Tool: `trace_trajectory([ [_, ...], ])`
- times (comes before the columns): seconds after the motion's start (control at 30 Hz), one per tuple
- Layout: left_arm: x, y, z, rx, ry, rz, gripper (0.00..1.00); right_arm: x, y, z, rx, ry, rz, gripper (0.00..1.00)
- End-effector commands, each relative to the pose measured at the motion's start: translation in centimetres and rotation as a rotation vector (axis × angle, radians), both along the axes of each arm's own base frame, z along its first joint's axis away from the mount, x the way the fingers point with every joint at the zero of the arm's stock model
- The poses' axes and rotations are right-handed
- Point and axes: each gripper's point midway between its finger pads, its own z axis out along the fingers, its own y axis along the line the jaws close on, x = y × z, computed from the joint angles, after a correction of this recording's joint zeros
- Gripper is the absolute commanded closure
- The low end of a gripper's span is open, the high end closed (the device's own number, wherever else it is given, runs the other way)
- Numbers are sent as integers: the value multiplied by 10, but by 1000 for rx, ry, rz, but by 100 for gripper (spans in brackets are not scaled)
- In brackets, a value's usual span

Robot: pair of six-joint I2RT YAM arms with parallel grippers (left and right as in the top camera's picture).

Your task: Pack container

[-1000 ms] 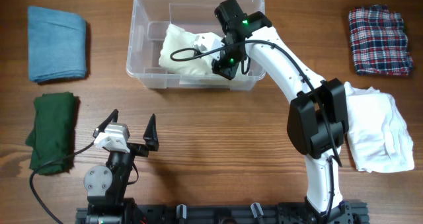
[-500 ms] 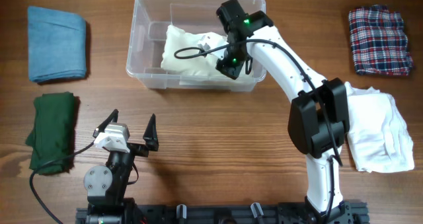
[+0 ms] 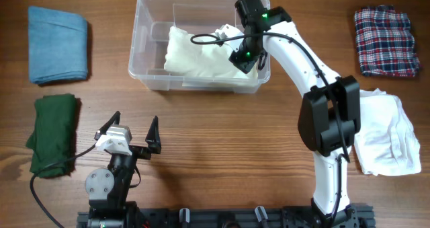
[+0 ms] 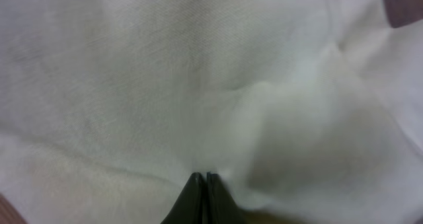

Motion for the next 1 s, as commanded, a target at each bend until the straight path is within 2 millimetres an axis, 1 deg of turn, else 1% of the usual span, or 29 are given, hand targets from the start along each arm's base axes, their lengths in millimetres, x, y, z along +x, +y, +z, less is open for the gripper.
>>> trace_trajectory([
  [0.0,0,0,-2,-5,3,4,0,0,0,-27,-16,51,-21,96],
  [0.03,0,0,-2,-5,3,4,0,0,0,-34,-20,61,-21,96],
  [0.1,0,0,-2,-5,3,4,0,1,0,-41,-23,65,-21,96],
  [0.2,0,0,-2,-5,3,4,0,6,-2,-44,-36,46,-27,96],
  [0.3,0,0,-2,-5,3,4,0,16,-4,-43,-46,4,-33,96],
  [0.37,0,0,-2,-5,3,4,0,21,-3,-39,-42,-16,-33,96],
  [0.43,0,0,-2,-5,3,4,0,26,2,-27,-22,-38,-32,96],
  [0.47,0,0,-2,-5,3,4,0,33,8,-8,7,-74,-27,96],
  [0.5,0,0,-2,-5,3,4,0,36,11,1,22,-90,-25,96],
  [0.6,0,0,-2,-5,3,4,0,46,23,40,87,-159,-16,96],
  [0.67,0,0,-2,-5,3,4,0,46,32,57,110,-179,-5,96],
  [0.77,0,0,-2,-5,3,4,0,39,48,67,132,-181,29,96],
  [0.87,0,0,-2,-5,3,4,0,24,72,68,156,-168,87,96],
  [0.9,0,0,-2,-5,3,4,0,18,83,69,172,-165,113,96],
  [0.97,0,0,-2,-5,3,4,0,12,99,70,186,-175,144,96],
])
